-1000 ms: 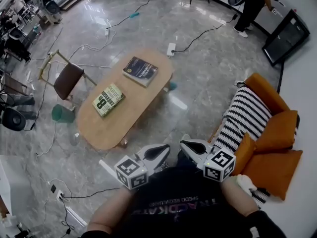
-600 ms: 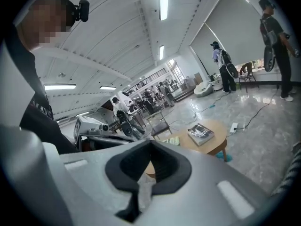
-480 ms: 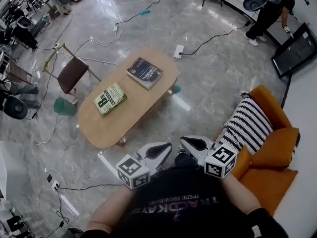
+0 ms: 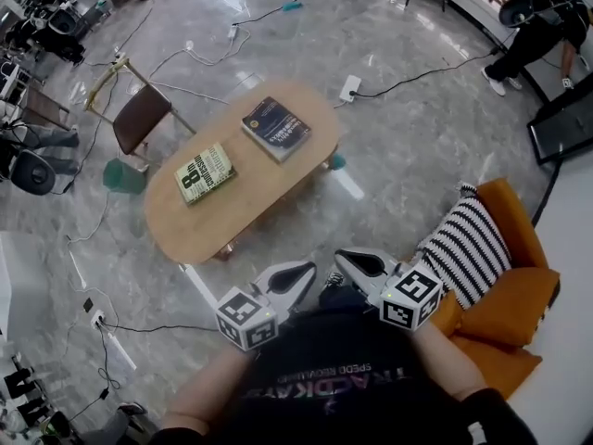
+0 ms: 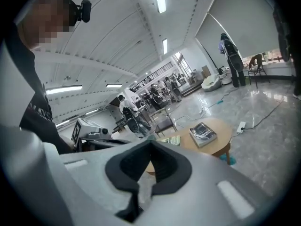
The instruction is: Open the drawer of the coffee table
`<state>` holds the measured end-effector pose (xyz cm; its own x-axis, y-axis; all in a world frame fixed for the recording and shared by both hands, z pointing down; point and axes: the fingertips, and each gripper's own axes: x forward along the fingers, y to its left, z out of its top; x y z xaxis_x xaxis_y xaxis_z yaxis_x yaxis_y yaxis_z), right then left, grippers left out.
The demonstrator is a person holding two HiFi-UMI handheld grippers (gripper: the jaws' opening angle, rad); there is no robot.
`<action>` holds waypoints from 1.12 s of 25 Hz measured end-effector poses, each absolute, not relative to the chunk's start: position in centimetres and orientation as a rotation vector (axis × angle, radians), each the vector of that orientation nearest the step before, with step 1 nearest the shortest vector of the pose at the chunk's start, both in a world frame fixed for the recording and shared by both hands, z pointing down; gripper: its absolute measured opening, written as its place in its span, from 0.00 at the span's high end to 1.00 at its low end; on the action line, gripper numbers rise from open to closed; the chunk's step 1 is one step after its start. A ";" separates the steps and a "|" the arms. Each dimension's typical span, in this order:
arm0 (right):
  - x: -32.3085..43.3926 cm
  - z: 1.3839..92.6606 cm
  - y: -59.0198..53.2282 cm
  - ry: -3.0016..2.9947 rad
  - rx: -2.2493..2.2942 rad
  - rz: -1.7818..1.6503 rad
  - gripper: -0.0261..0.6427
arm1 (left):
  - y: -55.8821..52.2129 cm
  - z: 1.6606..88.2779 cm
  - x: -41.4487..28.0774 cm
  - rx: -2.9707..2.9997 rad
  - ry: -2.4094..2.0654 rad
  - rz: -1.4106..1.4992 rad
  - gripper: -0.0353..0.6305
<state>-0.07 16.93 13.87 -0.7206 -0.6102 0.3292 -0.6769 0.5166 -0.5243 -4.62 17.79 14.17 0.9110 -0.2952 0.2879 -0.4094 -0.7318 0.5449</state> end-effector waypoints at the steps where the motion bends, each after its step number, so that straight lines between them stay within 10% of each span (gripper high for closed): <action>1: 0.5 13.9 16.5 -2.652 1.118 0.987 0.96 | 17.4 14.3 -4.1 2.442 -0.517 0.246 0.95; 28: -0.3 13.0 7.6 -2.617 1.284 0.903 0.96 | 7.2 14.2 -7.4 2.461 -0.584 0.103 0.95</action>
